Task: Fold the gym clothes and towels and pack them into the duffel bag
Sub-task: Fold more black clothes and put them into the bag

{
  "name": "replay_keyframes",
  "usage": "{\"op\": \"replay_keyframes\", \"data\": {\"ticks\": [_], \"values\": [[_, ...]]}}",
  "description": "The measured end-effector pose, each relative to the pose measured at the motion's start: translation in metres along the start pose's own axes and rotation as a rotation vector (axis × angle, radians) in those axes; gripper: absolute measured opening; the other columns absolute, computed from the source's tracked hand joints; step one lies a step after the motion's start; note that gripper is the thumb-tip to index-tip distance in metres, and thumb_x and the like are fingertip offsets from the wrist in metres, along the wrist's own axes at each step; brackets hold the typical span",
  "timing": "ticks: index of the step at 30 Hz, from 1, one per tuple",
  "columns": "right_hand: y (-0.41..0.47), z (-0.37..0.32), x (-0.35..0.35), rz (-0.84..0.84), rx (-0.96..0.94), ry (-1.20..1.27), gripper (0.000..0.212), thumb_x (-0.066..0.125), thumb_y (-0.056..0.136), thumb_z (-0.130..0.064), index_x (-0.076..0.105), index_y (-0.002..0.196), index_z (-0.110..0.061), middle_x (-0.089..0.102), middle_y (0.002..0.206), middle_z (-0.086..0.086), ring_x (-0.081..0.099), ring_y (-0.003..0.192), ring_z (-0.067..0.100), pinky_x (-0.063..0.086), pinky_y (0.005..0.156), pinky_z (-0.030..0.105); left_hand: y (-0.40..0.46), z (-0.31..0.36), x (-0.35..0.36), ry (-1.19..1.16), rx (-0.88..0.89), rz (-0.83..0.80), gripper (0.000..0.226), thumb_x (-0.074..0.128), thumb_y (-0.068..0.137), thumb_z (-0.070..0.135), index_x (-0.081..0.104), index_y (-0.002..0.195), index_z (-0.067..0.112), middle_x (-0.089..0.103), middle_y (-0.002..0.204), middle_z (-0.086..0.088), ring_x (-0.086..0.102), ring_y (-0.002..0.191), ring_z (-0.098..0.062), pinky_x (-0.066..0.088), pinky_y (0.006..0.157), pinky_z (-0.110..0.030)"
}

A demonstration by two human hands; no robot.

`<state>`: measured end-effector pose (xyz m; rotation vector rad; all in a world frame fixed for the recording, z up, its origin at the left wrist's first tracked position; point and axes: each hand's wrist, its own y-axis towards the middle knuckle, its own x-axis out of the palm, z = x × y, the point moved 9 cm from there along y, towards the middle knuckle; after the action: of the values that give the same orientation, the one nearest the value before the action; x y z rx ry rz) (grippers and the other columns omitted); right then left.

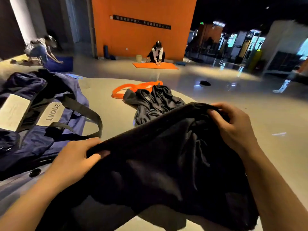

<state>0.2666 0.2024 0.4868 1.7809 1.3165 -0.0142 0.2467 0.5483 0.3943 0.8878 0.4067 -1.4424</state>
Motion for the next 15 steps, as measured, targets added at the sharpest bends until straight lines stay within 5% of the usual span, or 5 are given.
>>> {"op": "replay_keyframes", "data": {"ticks": [5,8,12,15], "values": [[0.038,-0.028,-0.003,0.066,-0.111,-0.066,0.009,0.062,0.091,-0.015,0.064,0.091,-0.024,0.065,0.079,-0.007,0.058,0.070,-0.005,0.039,0.062,0.009,0.027,0.008,-0.066,-0.095,0.053,0.250,0.036,0.067,0.087,0.009,0.064,0.073,0.042,0.064,0.080,0.027,0.059,0.072,0.007,0.039,0.062,-0.005],[0.062,-0.053,-0.013,0.101,-0.189,-0.122,0.007,0.063,0.091,-0.015,0.068,0.095,-0.013,0.064,0.083,-0.004,0.056,0.072,0.003,0.040,0.064,0.010,0.042,0.027,-0.108,-0.143,0.113,0.389,0.047,0.067,0.087,0.010,0.063,0.077,0.056,0.066,0.082,0.021,0.058,0.067,-0.002,0.041,0.063,-0.008],[0.092,-0.090,-0.032,0.162,-0.311,-0.156,0.017,0.062,0.092,-0.022,0.068,0.103,-0.010,0.065,0.087,-0.002,0.062,0.077,0.021,0.051,0.067,0.037,0.055,0.057,-0.167,-0.136,0.185,0.557,0.040,0.064,0.089,0.011,0.062,0.074,0.048,0.065,0.067,0.019,0.055,0.055,0.002,0.040,0.055,-0.009],[0.107,-0.121,-0.044,0.282,-0.453,-0.223,0.021,0.060,0.093,-0.030,0.066,0.102,-0.012,0.069,0.085,0.004,0.063,0.071,0.026,0.052,0.061,0.041,0.056,0.082,-0.207,-0.101,0.252,0.674,0.028,0.065,0.086,0.025,0.062,0.080,0.052,0.063,0.069,0.013,0.056,0.061,-0.009,0.046,0.063,-0.027]]}}
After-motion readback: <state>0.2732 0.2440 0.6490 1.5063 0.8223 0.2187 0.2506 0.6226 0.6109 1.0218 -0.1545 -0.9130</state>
